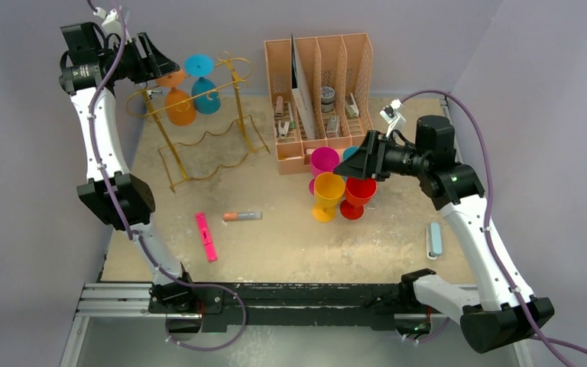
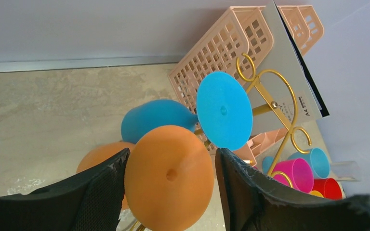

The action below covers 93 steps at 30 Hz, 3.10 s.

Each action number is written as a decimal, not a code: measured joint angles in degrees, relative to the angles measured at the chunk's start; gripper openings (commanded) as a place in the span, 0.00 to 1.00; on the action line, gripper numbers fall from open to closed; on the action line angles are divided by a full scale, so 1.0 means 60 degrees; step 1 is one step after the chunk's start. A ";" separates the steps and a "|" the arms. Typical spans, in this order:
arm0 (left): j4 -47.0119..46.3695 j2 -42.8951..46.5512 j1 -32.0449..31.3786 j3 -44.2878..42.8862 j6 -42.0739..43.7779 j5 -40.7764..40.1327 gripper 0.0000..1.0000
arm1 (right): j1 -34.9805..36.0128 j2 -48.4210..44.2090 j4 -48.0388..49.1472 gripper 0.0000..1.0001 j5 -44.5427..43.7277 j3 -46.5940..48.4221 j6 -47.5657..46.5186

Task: Take the wine glass off the wine glass rack
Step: Pick up the wine glass from the wine rack.

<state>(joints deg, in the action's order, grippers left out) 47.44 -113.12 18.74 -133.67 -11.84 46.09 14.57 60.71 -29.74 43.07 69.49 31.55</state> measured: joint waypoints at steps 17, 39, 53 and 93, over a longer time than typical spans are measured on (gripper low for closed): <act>0.0849 -0.0022 0.0044 -0.0036 0.0714 -0.0044 0.25 | 0.0000 0.0025 -0.0160 0.76 -0.0029 0.0000 0.0106; 0.0113 0.0004 0.0182 0.0204 -0.1082 0.0138 0.00 | 0.0000 0.0339 -0.1053 0.76 -0.1107 0.0000 0.0178; -0.3155 0.0280 0.0612 0.2211 -0.4269 0.1599 0.00 | 0.0000 0.0335 -0.1228 0.76 -0.1275 0.0000 0.0240; -0.6371 0.0667 0.0758 0.2925 -0.6422 0.1800 0.00 | 0.0000 0.0124 -0.1373 0.70 -0.1381 0.0000 0.0204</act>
<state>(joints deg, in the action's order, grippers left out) 9.21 -109.12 23.29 -116.11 -50.37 56.88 14.57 61.45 -37.98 34.79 69.49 32.77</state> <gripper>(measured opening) 0.009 0.709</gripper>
